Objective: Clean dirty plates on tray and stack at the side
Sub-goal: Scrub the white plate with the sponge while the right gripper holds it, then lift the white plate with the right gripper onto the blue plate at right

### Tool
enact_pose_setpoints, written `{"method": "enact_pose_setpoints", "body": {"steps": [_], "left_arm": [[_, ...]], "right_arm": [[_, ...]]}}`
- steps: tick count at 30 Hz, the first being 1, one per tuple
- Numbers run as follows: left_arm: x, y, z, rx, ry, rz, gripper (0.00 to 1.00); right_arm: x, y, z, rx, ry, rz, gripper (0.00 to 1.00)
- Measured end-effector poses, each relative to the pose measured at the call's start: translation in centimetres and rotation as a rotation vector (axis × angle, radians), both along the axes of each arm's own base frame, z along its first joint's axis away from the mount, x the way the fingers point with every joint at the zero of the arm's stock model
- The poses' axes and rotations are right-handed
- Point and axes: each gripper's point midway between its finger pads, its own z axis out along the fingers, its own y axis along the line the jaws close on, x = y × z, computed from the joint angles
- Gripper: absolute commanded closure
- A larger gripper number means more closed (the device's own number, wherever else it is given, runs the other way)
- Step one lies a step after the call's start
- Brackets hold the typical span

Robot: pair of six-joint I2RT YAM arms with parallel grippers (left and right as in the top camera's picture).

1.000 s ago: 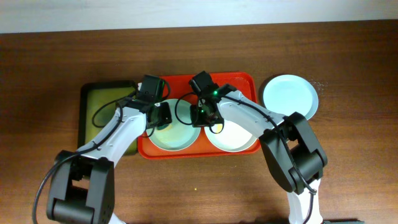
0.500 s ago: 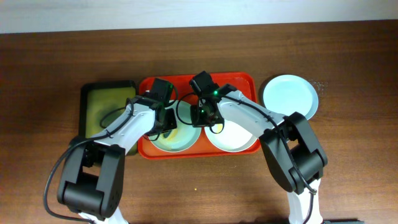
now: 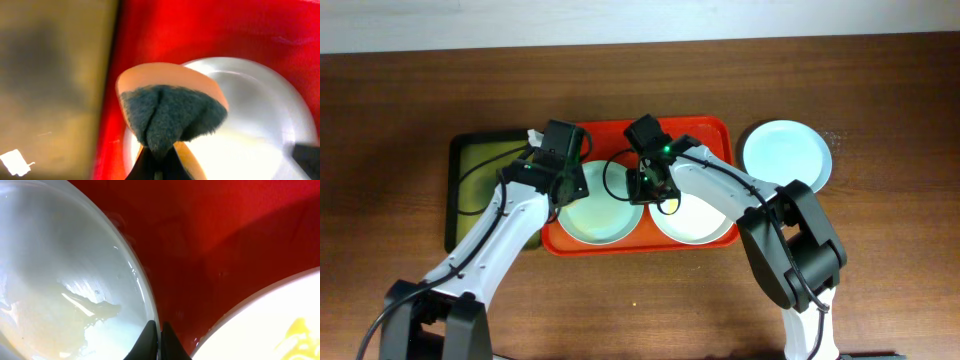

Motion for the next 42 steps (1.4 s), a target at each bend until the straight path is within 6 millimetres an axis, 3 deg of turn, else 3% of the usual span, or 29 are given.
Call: {"method": "enact_pose_setpoints", "body": {"steps": [2,8,15,17,20,24,27,31,33,37,39,42], "left_arm": [[-0.7,-2.0,-1.2,-0.116,0.032,-0.030,1.00],[-2.5,-3.5,-6.1,-0.158,0.154,-0.043,1.00],[-2.5,1.6,-6.4,0.117,0.128,0.057,1.00],[-2.6,2.2,-6.0,0.156,0.122,0.068,1.00],[-2.3,3.0,-4.1,0.192,0.067,0.086,1.00],[-1.7,3.4,1.6,0.156,-0.091,0.115,1.00],[-1.6,5.1,5.4,0.122,-0.192,0.171,1.00],[-2.1,9.3,5.8,0.091,-0.173,0.289,1.00],[-2.5,11.3,5.5,0.077,-0.150,0.347,1.00],[-3.0,13.8,5.2,0.065,-0.133,0.424,1.00],[-3.1,14.2,5.1,0.054,-0.128,0.436,1.00],[-3.1,13.9,5.0,0.034,-0.124,0.428,1.00]], "right_arm": [[0.0,0.0,0.0,0.000,-0.001,0.000,0.96],[0.0,0.0,0.0,0.000,-0.001,0.000,0.96],[0.0,0.0,0.0,0.000,-0.001,0.001,0.96],[0.0,0.0,0.0,0.001,0.000,0.000,0.96],[0.0,0.0,0.0,0.000,-0.001,0.001,0.96],[0.0,0.0,0.0,-0.001,-0.003,0.007,0.96],[0.0,0.0,0.0,-0.001,-0.006,0.014,0.96],[-0.1,-0.3,0.7,-0.044,-0.011,0.075,0.96],[0.3,-1.3,3.1,-0.177,-0.064,0.103,0.96],[2.4,-1.5,10.9,-0.452,-0.326,0.172,0.96],[2.8,-0.5,14.8,-0.600,-0.492,0.221,0.96],[2.5,0.5,18.5,-0.825,-0.683,0.291,0.96]]}}
